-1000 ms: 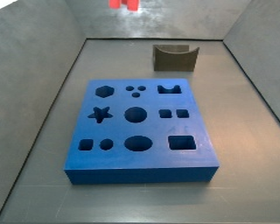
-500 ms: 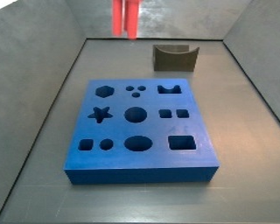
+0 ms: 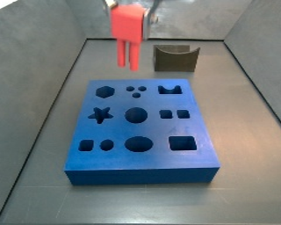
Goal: Pick up the 3 prong object. Move up. Place the 3 prong object on the fixture. Regrasp the 3 prong object. Move to above the board. Insert the 3 prong object.
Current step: Insert the 3 prong object.
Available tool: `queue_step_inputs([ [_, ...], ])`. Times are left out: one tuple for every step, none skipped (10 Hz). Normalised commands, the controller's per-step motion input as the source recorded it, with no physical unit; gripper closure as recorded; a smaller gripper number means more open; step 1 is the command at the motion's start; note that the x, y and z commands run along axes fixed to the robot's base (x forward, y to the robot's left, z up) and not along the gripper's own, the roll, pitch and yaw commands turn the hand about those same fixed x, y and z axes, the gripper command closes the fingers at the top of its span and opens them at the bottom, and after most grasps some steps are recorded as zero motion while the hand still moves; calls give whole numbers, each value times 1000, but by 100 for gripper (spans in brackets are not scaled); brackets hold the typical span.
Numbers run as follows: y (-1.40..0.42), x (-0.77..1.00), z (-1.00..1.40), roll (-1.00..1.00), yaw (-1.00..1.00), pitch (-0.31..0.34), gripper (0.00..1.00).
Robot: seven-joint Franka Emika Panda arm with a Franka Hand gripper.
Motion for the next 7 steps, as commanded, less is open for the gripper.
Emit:
queue_step_inputs([
  [157,77,-486,-6,-831,0,100],
  [57,14,-446,0,-937,74,100],
  [0,0,-417,0,-997,11,100],
  [123,9,-23,-209,-180,0,100],
  [0,0,-46,0,0,0,100],
  [-20,106,-160,0,-406,-51,100],
  [-66,137,-143,-97,-649,-283,100],
])
